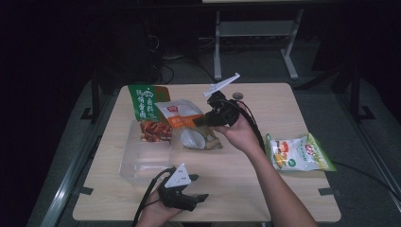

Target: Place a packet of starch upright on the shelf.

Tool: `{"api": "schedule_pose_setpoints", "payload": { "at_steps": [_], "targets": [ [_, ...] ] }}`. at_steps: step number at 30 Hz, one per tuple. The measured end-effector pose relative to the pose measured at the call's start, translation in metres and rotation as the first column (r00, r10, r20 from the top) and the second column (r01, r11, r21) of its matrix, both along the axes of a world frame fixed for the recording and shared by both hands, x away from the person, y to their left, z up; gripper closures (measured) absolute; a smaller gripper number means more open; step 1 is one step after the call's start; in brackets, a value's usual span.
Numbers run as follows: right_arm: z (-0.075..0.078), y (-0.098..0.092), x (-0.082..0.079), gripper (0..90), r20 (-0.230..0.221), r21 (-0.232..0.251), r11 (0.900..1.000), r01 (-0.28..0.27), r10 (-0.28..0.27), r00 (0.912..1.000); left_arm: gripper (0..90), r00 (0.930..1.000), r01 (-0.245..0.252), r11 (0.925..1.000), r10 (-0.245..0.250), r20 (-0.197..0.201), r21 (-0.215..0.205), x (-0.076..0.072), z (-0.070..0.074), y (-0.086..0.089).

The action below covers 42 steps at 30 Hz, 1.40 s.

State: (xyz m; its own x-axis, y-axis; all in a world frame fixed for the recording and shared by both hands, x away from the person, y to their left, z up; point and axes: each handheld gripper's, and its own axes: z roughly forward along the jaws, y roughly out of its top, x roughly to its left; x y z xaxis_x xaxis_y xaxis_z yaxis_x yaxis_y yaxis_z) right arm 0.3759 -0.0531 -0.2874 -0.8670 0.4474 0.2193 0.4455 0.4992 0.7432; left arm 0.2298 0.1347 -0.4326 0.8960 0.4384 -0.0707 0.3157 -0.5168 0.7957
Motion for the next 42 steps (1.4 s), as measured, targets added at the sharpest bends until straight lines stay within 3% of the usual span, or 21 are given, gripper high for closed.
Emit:
{"api": "schedule_pose_setpoints", "payload": {
  "at_steps": [30,42],
  "targets": [
    [0.005,0.052,0.008,90.0,0.007,0.018,0.996,-0.086,0.086,0.9963,29.1,0.9997,0.019,0.9997,-0.019,0.018,0.017,-0.002,-0.001,0.000],
    [-0.009,0.086,0.013,90.0,-0.021,0.031,0.992,-0.119,0.120,0.9926,29.0,0.9999,0.010,0.9999,-0.010,0.003,0.003,-0.003,-0.003,0.000]
  ]
}}
